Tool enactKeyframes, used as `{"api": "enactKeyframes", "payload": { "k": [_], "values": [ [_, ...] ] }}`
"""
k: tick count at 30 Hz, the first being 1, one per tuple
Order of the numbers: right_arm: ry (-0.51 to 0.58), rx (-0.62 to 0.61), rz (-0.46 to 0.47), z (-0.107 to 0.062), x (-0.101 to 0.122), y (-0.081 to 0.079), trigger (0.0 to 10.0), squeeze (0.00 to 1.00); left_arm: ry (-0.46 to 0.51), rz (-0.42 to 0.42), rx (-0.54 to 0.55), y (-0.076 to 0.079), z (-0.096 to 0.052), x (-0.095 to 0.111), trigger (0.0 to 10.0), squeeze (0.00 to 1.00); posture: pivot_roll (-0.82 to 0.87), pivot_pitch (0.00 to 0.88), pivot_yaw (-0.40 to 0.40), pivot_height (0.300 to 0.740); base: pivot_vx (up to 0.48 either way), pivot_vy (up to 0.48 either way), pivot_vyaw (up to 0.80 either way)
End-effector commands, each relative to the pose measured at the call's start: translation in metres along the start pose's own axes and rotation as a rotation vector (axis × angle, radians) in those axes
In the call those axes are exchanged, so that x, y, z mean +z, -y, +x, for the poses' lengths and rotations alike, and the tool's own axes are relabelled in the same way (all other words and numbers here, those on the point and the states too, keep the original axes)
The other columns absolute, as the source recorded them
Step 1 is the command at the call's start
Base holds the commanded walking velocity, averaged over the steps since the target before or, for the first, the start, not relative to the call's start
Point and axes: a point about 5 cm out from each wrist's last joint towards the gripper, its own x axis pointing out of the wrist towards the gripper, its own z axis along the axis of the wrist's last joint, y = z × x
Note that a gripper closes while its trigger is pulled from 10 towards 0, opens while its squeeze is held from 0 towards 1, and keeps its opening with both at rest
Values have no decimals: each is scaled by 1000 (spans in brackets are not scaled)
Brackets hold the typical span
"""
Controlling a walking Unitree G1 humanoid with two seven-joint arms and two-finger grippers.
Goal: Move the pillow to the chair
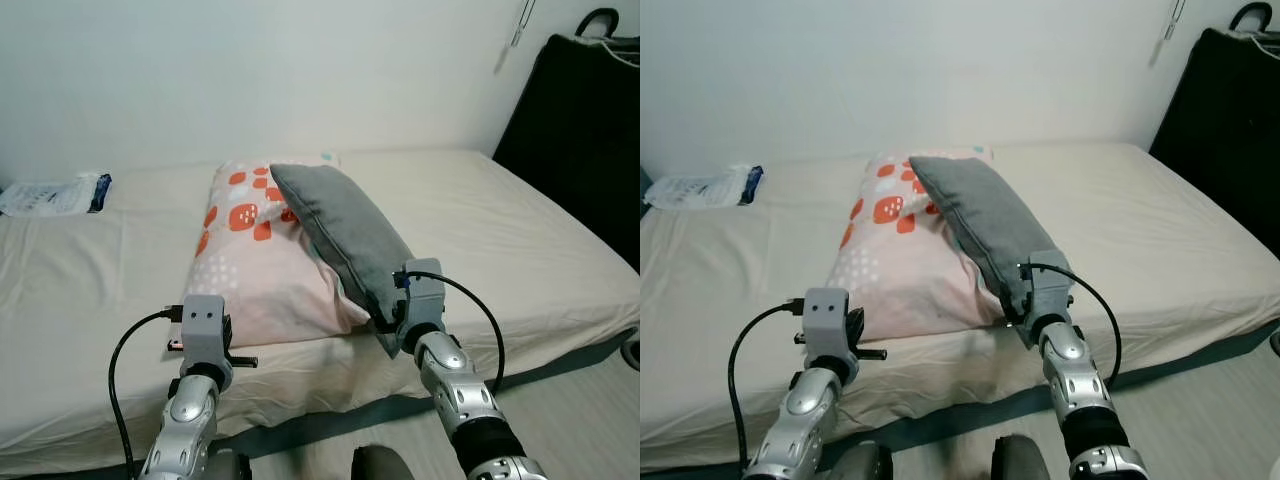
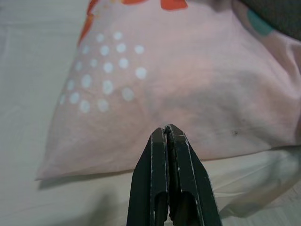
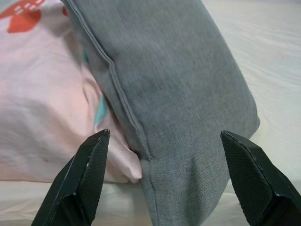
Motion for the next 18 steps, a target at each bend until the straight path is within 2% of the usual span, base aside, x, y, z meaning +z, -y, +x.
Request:
{"api": "enactKeyframes", "payload": {
  "k": [1,5,9,18],
  "values": [
    [3,-13,0,2,1,2,10000,0,5,-12,-24,5,-1,2,10000,0,42,0,-71,611,0,0,0],
    [6,-42,11,4,3,6,10000,0,20,-7,-86,12,1,6,10000,0,43,0,-68,597,0,0,0],
    [16,-53,13,6,7,8,10000,0,16,-3,-87,12,3,7,10000,0,40,0,-65,584,0,0,0],
    [26,-62,10,12,16,9,10000,0,33,-17,-95,7,6,13,10000,0,41,0,-62,584,0,0,0]
  ]
}}
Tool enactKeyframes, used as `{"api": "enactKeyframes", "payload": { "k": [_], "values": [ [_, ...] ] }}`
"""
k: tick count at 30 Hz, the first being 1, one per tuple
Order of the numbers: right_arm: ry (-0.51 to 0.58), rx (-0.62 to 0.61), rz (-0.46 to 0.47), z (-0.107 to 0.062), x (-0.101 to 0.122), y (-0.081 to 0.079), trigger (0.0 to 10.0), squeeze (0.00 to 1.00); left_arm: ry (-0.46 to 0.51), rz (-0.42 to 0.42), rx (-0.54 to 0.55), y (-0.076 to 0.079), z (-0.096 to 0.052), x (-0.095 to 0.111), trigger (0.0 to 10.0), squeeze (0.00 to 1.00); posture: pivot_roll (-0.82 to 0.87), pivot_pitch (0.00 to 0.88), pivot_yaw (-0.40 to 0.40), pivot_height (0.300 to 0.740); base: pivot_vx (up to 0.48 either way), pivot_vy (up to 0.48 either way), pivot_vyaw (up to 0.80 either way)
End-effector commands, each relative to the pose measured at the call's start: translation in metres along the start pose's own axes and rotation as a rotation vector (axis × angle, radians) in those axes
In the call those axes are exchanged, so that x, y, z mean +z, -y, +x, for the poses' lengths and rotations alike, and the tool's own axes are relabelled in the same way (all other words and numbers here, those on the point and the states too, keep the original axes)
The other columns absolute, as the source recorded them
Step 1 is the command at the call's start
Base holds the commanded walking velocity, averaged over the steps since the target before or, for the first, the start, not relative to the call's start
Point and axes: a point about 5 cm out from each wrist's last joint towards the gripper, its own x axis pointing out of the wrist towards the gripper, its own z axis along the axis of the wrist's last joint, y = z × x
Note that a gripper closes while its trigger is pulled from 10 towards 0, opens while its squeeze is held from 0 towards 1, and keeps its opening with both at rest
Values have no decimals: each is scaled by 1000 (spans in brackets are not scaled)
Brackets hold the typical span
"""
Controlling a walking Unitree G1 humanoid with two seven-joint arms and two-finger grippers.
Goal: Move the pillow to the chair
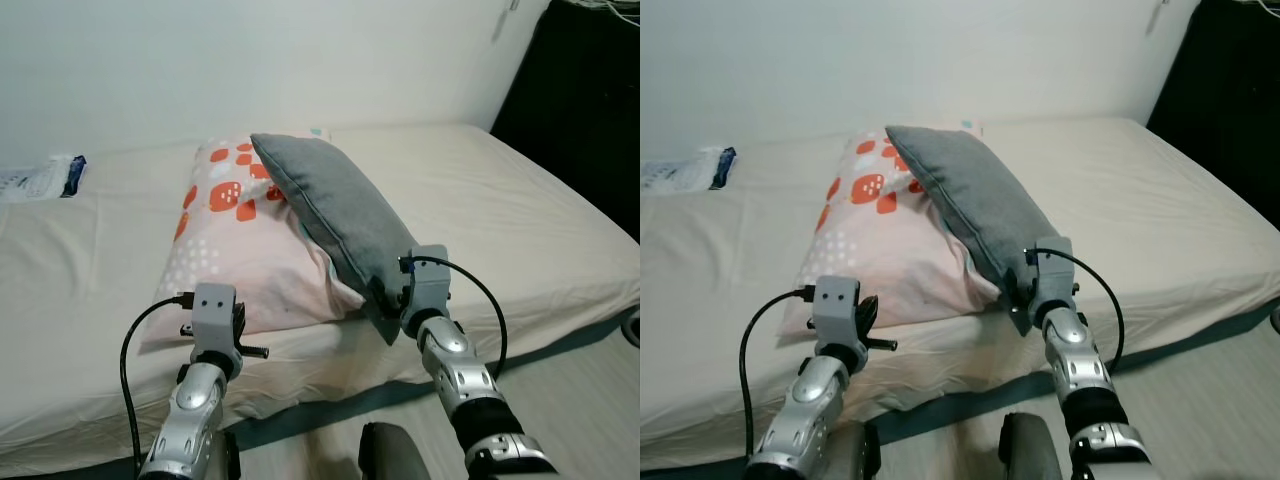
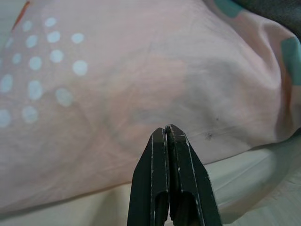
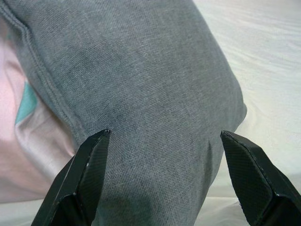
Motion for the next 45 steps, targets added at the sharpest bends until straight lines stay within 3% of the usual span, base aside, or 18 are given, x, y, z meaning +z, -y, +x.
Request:
{"api": "enactKeyframes", "payload": {
  "k": [1,8,14,15,18,19,20,22,24,29,32,33,34,35,39,43,44,45],
  "values": [
    [17,-4,10,3,5,-1,10000,0,-1,-15,-15,-1,1,2,10000,0,41,0,-62,584,0,0,0],
    [44,11,-73,10,17,-5,10000,0,4,-34,-77,1,1,6,10000,0,54,0,-66,584,0,0,0],
    [21,101,5,12,15,-16,10000,0,2,-52,-70,1,1,6,10000,0,54,0,-68,584,0,0,0],
    [8,160,19,11,14,-22,10000,557,3,-62,-67,1,0,6,10000,0,53,0,-69,584,0,0,0],
    [-10,236,32,11,13,-30,10000,557,5,-78,-65,0,0,6,10000,0,53,0,-69,584,0,0,0],
    [-7,326,-45,7,13,-39,10000,1000,7,-89,-73,0,-1,6,10000,0,56,0,-75,584,0,0,0],
    [-7,326,-45,7,13,-39,10000,1000,7,-89,-73,0,-1,6,10000,0,56,0,-75,584,0,0,0],
    [-19,450,-160,-4,9,-52,10000,1000,10,-113,-89,-1,-3,7,10000,0,57,0,-84,584,0,0,0],
    [-40,462,-197,-9,3,-54,10000,1000,9,-121,-96,0,-4,7,10000,0,57,0,-84,584,0,0,0],
    [-106,350,-228,-14,-15,-43,10000,1000,6,-137,-102,1,-5,6,10000,0,55,0,-83,584,0,0,0],
    [-142,217,-295,-12,-22,-27,10000,965,5,-176,-100,3,-5,6,10000,0,48,0,-75,584,0,0,0],
    [-132,179,-328,-10,-20,-22,10000,267,6,-195,-102,3,-5,6,10000,0,48,0,-75,584,0,0,0],
    [-132,179,-328,-10,-20,-22,10000,267,6,-195,-102,3,-5,6,10000,0,48,0,-75,584,0,0,0],
    [-118,153,-346,-9,-18,-18,10000,0,7,-212,-105,4,-5,7,10000,0,45,0,-71,584,0,0,0],
    [-74,131,-340,-8,-11,-14,10000,0,6,-261,-108,5,-4,7,10000,0,43,0,-69,584,0,0,0],
    [-3,85,-239,-7,3,-10,10000,0,15,-323,-92,3,-2,9,10000,0,43,0,-73,584,0,0,0],
    [107,-56,119,-7,21,5,10000,0,17,-330,-89,1,-3,10,10000,0,43,0,-77,584,0,0,0],
    [107,-56,119,-7,21,5,10000,0,17,-330,-89,1,-3,10,10000,0,43,0,-77,584,0,0,0]
  ]
}}
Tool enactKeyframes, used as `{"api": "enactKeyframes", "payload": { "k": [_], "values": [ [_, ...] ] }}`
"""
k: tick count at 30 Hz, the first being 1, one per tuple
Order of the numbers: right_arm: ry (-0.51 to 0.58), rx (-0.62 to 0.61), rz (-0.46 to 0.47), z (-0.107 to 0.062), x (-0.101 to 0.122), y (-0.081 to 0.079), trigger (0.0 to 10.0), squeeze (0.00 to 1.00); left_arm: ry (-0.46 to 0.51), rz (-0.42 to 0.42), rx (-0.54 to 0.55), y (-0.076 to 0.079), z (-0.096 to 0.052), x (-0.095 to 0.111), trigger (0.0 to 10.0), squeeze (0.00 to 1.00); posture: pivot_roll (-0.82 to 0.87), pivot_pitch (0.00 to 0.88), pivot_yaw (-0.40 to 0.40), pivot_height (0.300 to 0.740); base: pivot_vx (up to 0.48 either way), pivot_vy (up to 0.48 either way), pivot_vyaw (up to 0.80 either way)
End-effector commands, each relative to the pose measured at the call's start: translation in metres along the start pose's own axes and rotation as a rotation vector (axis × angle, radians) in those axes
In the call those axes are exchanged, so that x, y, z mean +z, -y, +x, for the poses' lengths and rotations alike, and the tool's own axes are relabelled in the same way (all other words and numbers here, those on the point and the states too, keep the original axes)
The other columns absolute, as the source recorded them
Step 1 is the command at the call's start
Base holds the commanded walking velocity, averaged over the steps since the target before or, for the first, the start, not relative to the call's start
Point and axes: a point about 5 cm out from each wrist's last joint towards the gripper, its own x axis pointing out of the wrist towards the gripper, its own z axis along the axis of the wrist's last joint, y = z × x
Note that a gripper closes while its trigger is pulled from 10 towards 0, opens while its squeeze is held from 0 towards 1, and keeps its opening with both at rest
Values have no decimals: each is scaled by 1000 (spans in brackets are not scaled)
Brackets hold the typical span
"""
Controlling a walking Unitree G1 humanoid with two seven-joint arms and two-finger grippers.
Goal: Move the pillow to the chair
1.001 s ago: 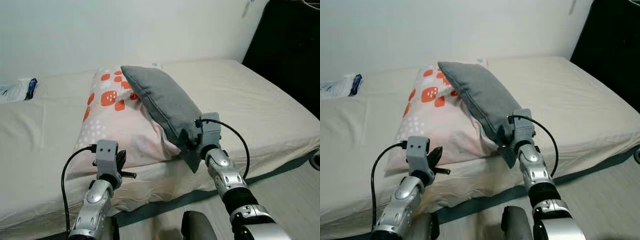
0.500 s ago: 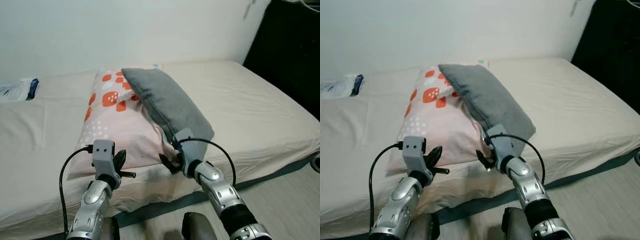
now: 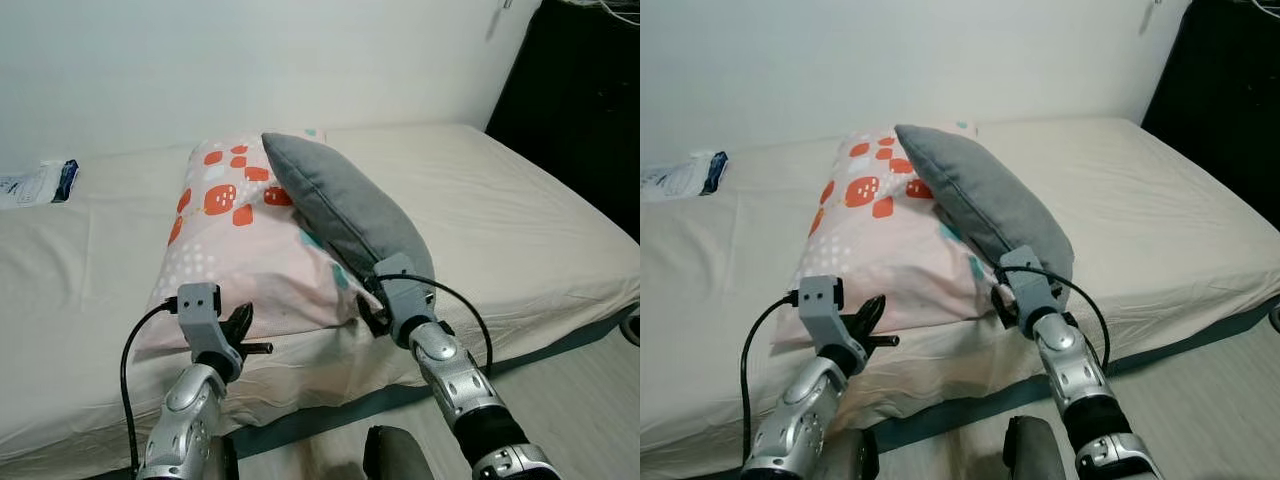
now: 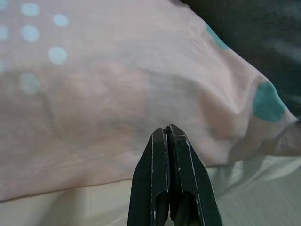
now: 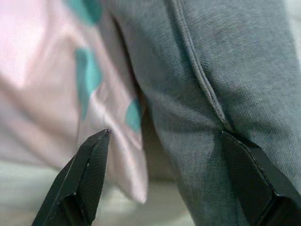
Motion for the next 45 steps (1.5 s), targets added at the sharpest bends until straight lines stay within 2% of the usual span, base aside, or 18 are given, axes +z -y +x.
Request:
{"api": "enactKeyframes", "payload": {
  "k": [1,2,3,6,8,10,15,18,20,21,24,25,27,30,35,37,41,45],
  "values": [
    [127,-170,303,-1,20,24,10000,0,6,-16,-6,1,0,2,10000,0,43,0,-77,584,0,0,0],
    [127,-170,303,-1,20,24,10000,0,6,-16,-6,1,0,2,10000,0,43,0,-77,584,0,0,0],
    [155,-310,504,-3,19,41,10000,0,2,-12,-5,0,-1,1,10000,0,42,0,-76,584,0,0,0],
    [153,-394,563,-5,13,51,10000,0,0,-8,-6,0,-2,1,10000,0,41,0,-71,584,0,0,0],
    [75,-545,634,-9,-6,69,10000,0,-4,-5,-9,-1,-3,1,10000,0,40,0,-65,584,0,0,0],
    [-21,-630,683,-12,-26,79,10000,0,-8,2,-14,-2,-3,1,10000,0,39,0,-59,584,0,0,0],
    [-106,-689,741,-16,-43,83,10000,0,-10,9,-22,-3,-2,3,10000,0,41,0,-56,584,0,0,0],
    [-208,-841,890,-30,-71,90,10000,0,-5,19,-25,-2,0,6,10000,0,43,0,-56,584,0,0,0],
    [-233,-875,909,-35,-77,92,10000,0,-2,25,-25,-2,0,7,10000,0,45,0,-55,584,0,0,0],
    [-236,-874,925,-35,-80,93,10000,0,0,28,-24,-2,0,7,10000,0,45,0,-55,584,0,0,0],
    [-225,-764,877,-29,-75,88,10000,0,6,35,-24,-1,0,8,10000,0,47,0,-53,584,0,0,0],
    [-231,-590,844,-17,-68,75,10000,0,10,38,-22,-1,0,9,10000,0,47,0,-51,584,0,0,0],
    [-218,-463,831,-10,-63,65,10000,0,14,36,-20,-1,0,10,10000,0,46,0,-51,584,0,0,0],
    [-178,-372,902,-6,-60,59,10000,0,16,38,-22,0,0,10,10000,0,55,0,-55,584,0,0,0],
    [-179,-365,948,-5,-60,57,10000,0,18,38,-22,0,0,11,10000,0,60,0,-55,584,0,0,0],
    [-223,-380,862,-7,-63,57,10000,0,20,39,-22,1,0,12,10000,0,63,0,-52,584,0,0,0],
    [-245,-382,765,-9,-66,59,10000,0,20,45,-26,1,0,12,10000,0,68,0,-52,584,0,0,0],
    [-198,-383,757,-11,-66,66,10000,0,23,54,-28,2,0,14,10000,0,78,0,-52,584,0,0,0]
  ]
}}
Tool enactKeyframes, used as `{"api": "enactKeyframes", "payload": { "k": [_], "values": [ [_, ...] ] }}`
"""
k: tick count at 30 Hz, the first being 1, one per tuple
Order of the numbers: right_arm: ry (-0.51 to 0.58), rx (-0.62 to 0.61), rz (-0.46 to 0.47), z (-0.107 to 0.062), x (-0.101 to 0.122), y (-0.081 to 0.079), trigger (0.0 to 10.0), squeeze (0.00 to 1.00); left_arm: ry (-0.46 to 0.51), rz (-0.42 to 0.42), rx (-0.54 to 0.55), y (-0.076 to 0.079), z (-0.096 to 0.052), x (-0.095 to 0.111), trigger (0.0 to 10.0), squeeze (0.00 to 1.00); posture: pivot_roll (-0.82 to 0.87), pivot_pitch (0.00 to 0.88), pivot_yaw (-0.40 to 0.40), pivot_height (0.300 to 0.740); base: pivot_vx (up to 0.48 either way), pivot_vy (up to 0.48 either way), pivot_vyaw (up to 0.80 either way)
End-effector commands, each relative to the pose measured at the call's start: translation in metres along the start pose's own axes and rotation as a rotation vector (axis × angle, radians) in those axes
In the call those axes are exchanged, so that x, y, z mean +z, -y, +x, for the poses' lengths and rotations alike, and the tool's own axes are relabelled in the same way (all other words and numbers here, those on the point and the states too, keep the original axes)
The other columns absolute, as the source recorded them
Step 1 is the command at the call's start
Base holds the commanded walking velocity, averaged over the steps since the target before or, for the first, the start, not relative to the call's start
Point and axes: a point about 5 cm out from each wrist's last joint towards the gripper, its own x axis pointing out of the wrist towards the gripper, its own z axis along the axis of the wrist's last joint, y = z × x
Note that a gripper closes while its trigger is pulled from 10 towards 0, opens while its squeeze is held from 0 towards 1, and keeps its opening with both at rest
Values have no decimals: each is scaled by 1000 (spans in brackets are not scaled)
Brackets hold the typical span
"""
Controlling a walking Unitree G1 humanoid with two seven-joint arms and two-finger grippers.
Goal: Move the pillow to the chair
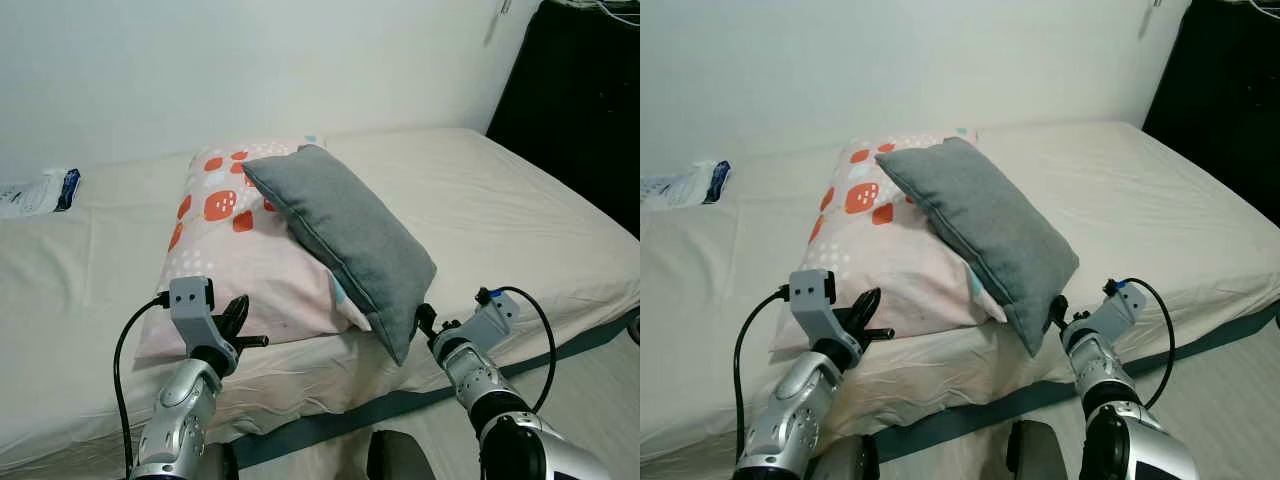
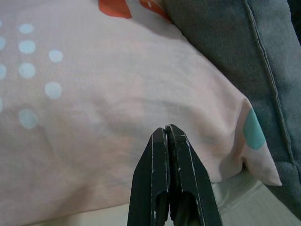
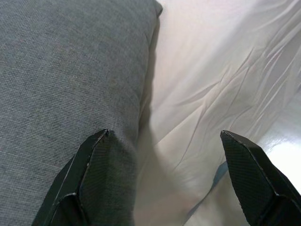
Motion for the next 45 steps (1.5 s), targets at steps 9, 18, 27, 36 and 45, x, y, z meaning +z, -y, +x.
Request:
{"api": "enactKeyframes", "payload": {
  "k": [9,18,27,36,45],
  "values": [
    [24,227,92,0,3,-18,10000,0,10,38,4,0,-1,5,10000,0,81,0,-53,584,0,0,0],
    [-37,331,224,-3,-12,-24,10000,0,11,55,-9,5,-1,5,10000,0,84,0,-51,584,0,0,0],
    [-93,508,238,-6,-20,-42,10000,0,12,68,-13,4,1,7,10000,0,86,0,-49,584,0,0,0],
    [-94,343,248,-5,-28,-28,10000,0,12,83,-20,6,1,8,10000,0,97,0,-49,584,0,0,0],
    [31,-6,-43,-4,-10,8,10000,0,17,91,-17,5,1,10,10000,0,110,0,-51,584,0,0,0]
  ]
}}
